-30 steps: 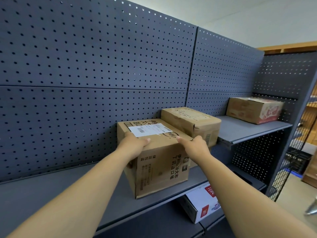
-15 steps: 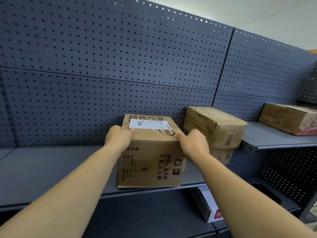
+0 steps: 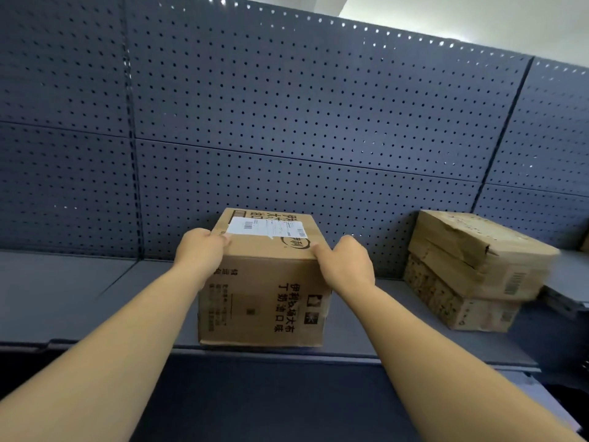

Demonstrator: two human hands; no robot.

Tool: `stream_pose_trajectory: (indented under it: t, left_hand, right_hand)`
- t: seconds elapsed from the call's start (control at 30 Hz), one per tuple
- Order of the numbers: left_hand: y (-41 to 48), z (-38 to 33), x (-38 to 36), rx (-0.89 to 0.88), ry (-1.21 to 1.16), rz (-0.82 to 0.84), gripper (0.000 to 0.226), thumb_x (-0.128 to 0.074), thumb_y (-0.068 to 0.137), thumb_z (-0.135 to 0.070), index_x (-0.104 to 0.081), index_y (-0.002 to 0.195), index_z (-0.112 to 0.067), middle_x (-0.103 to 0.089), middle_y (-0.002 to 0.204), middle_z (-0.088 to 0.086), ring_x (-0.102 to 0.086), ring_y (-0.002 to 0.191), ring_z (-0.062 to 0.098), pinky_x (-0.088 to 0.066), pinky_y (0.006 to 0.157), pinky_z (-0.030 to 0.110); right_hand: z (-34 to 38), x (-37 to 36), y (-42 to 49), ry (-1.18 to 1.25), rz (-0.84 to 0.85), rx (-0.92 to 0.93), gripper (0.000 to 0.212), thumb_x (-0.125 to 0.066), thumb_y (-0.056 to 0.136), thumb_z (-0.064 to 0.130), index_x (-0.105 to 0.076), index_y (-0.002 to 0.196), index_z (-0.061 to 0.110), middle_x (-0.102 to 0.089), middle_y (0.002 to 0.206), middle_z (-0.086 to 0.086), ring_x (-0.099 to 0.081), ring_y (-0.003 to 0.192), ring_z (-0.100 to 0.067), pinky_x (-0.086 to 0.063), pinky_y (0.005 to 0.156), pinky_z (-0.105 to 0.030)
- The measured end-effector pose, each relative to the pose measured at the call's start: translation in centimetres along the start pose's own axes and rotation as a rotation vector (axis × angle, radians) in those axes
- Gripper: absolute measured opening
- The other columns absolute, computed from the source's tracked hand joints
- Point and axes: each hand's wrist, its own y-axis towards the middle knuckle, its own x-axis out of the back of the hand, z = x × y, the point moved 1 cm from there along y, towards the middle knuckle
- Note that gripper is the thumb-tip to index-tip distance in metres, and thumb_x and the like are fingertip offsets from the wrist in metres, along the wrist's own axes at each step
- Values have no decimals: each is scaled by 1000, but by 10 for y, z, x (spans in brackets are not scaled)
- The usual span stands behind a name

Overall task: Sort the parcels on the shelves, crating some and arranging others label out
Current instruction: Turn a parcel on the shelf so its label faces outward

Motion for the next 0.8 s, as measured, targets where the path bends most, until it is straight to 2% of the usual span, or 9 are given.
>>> stream_pose_trajectory:
  t: [0.13,0.27,0.3,0.4,0.5,0.6,0.67,0.73,0.8]
  left_hand:
    - [19,4,26,-10,23,-3,25,-57,92,-25,-47,69,-24,-56,87,5,-55,88,29,-49,87,47]
    - [42,14,45,-19,83,37,10,-56,93,-27,-57,91,-18,-59,99,6,-57,90,28,-46,77,39]
    - [47,17,49,-15,105,56,13,-57,93,-27,-59,96,-15,-61,100,7,-59,91,29,-46,76,39]
    - [62,20,56,4,174,130,18,-61,89,-25,-61,83,-8,-64,90,13,-59,79,30,-40,66,34]
    - [74,15,62,36,262,172,21,-63,88,-25,-57,82,-5,-60,81,10,-53,67,22,-35,55,29]
    - [84,8,62,8,358,207,39,-66,85,-32,-58,99,3,-61,82,17,-53,62,23,-40,52,31]
    - [90,6,59,-27,407,219,66,-66,84,-36,-50,127,10,-65,86,20,-50,55,20,-39,49,30]
    - [96,4,52,-79,478,228,62,-63,85,-37,-51,127,6,-55,67,6,-41,49,15,-30,47,27]
    - [98,-2,45,-156,569,233,51,-60,87,-43,-49,121,-6,-57,83,3,-51,59,16,-33,49,26]
  right_hand:
    - [21,-27,3,12,23,10,36,-55,88,39,-32,69,19,-39,68,3,-34,55,-13,-22,48,-29]
    - [37,-48,6,-12,37,-1,37,-55,88,38,-31,67,18,-37,64,3,-33,53,-14,-21,48,-28]
    - [40,-51,7,-26,36,0,37,-55,88,38,-31,67,18,-37,64,3,-33,53,-14,-21,48,-28]
    - [46,-58,14,-73,44,5,38,-55,86,38,-31,65,17,-37,62,3,-32,52,-15,-22,48,-27]
    - [51,-60,25,-124,80,-17,42,-58,83,45,-33,63,17,-38,60,3,-35,52,-17,-25,50,-26]
    - [57,-58,35,-204,113,-45,45,-59,80,55,-43,64,16,-49,62,1,-46,56,-19,-33,53,-26]
    - [62,-59,41,-253,106,-30,45,-58,81,58,-47,71,15,-52,69,0,-49,61,-20,-34,53,-27]
    - [68,-65,47,-257,106,1,51,-57,80,63,-49,92,13,-54,90,-5,-52,75,-23,-38,57,-30]
    - [75,-73,51,-245,143,34,68,-53,82,66,-45,123,12,-48,124,-12,-52,106,-31,-47,79,-40]
